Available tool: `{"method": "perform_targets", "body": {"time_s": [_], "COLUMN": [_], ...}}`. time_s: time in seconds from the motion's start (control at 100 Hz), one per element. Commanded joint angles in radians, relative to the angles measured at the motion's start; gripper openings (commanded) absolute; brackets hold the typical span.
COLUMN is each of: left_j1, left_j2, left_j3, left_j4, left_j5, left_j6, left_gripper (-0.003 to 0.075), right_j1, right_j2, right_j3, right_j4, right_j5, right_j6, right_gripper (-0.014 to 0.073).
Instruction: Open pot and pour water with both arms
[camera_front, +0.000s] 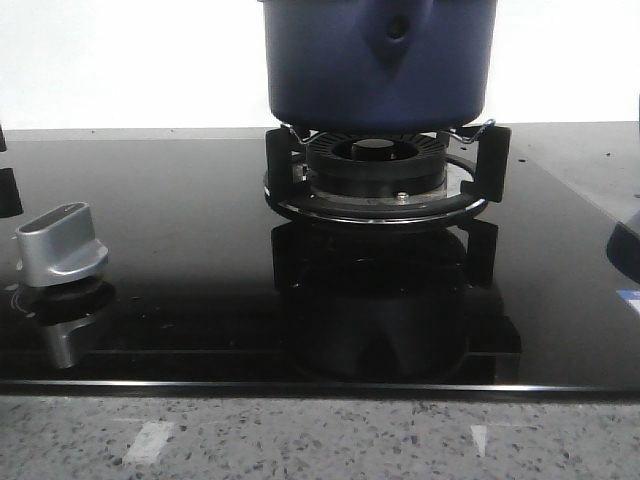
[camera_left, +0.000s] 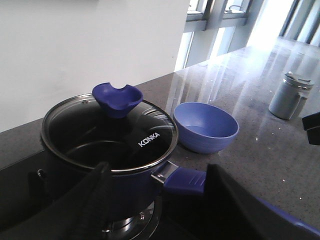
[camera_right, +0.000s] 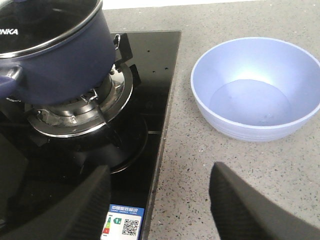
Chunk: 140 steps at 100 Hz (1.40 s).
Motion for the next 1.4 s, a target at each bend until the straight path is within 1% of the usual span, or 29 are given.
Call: {"method": "perform_targets", "body": {"time_s": [0.0,0.08,0.23,0.28,0.48,0.64,0.88,1.03,1.25,1.32,1.39], "left_j1": [-0.046,-0.08,-0.122,-0.13,-0.159,-0.193,-0.233,-0.245,-0.251,-0.251,-0.251], "left_j2": [0.064,0.14,0.276,0.321,0.486,0.571,0.627,0.652,0.657,0.657,0.657], "left_j3": [-0.079,-0.132,-0.246,-0.287,-0.443,-0.524,-0.576,-0.591,-0.59,-0.59,-0.59], "left_j4": [-0.073,-0.077,-0.08,-0.08,-0.08,-0.08,-0.076,-0.071,-0.071,-0.071,-0.071], "left_j5": [-0.03,-0.06,-0.075,-0.075,-0.073,-0.07,-0.087,-0.129,-0.15,-0.154,-0.154], "left_j6": [0.042,0.069,0.08,0.08,0.08,0.08,0.08,0.08,0.127,0.127,0.127], "left_gripper": [0.037,0.0386,0.0463,0.0477,0.0484,0.0484,0.0484,0.0484,0.0482,0.0468,0.043], "right_j1": [0.001,0.001,0.001,0.001,0.001,0.001,0.001,0.001,0.001,0.001,0.001], "right_j2": [0.016,0.016,0.016,0.016,0.016,0.016,0.016,0.016,0.016,0.016,0.016], "right_j3": [-0.035,-0.035,-0.035,-0.035,-0.035,-0.035,-0.035,-0.035,-0.035,-0.035,-0.035], "right_j4": [0.004,0.004,0.004,0.004,0.004,0.004,0.004,0.004,0.004,0.004,0.004], "right_j5": [-0.06,-0.06,-0.06,-0.06,-0.06,-0.06,-0.06,-0.059,-0.056,-0.053,-0.052], "right_j6": [-0.007,-0.007,-0.007,-0.007,-0.007,-0.007,-0.007,-0.007,-0.007,-0.007,-0.007], "right_gripper": [0.0393,0.0393,0.0393,0.0393,0.0393,0.0393,0.0393,0.0393,0.0393,0.0393,0.0393]}}
